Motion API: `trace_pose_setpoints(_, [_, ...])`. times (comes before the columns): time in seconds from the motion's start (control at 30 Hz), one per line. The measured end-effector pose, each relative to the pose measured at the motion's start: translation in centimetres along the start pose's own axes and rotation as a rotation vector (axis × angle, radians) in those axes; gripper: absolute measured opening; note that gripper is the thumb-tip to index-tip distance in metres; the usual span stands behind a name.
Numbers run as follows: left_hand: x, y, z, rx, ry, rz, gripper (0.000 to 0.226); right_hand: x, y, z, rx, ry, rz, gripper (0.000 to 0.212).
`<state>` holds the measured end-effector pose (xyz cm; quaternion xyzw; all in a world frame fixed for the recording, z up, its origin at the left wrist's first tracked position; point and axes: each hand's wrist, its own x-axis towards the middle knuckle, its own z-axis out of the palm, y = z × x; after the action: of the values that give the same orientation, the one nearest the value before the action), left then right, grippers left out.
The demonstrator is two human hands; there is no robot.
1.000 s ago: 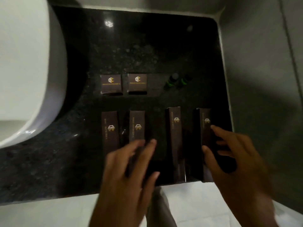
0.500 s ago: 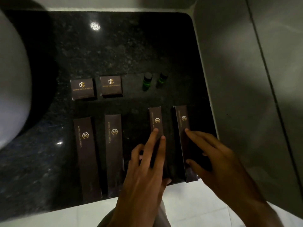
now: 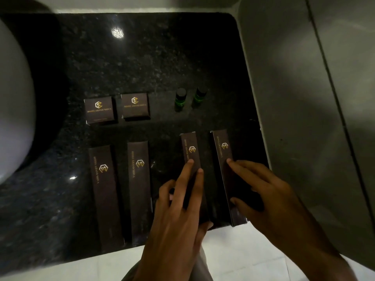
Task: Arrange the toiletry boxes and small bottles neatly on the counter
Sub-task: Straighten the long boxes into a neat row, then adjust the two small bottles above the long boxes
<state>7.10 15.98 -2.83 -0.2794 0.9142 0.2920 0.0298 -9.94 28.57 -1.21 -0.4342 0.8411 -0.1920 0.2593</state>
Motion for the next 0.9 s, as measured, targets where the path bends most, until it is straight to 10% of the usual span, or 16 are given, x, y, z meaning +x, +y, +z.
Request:
trace_pose_setpoints(0.37, [6.2,-0.8,-5.8,-0.263,0.385,-0.131,0.051,9.7,-3.2,-4.4,0.149,0.329,-0.024,0.050])
trace_pose_setpoints(0.9, [17.9,-2.5,-4.0,-0.212,0.306,-0.173,0.031,18.3,-1.2,-0.3,0.064,0.380,-0.062,0.032])
